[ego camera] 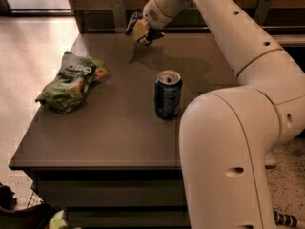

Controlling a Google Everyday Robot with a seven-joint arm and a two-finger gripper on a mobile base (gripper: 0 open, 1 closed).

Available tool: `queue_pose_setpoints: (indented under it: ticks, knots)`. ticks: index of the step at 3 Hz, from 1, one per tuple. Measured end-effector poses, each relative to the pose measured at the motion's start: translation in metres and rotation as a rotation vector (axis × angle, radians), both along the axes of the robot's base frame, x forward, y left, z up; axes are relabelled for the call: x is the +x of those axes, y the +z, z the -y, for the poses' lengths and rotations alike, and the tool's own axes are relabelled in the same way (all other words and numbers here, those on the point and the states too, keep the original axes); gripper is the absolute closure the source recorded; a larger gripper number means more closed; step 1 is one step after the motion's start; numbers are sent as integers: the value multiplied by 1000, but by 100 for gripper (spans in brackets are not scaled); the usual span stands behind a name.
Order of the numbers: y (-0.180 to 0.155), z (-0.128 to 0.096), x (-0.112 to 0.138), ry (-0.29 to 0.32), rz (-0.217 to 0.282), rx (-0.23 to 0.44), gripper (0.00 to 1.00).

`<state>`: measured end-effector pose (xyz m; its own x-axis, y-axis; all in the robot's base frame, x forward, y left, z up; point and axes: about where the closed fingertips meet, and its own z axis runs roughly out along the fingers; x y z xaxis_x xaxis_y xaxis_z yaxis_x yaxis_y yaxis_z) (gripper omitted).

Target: Pick blue chip bag

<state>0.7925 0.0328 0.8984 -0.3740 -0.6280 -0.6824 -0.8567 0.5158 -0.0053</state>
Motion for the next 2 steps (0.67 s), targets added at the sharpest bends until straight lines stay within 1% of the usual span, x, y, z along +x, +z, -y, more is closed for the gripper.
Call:
queue_pose_setpoints:
  ticks: [1, 2]
  knots:
    - [46, 6, -25, 33, 45, -31, 100]
    - [96, 20, -59, 50, 117, -35, 100]
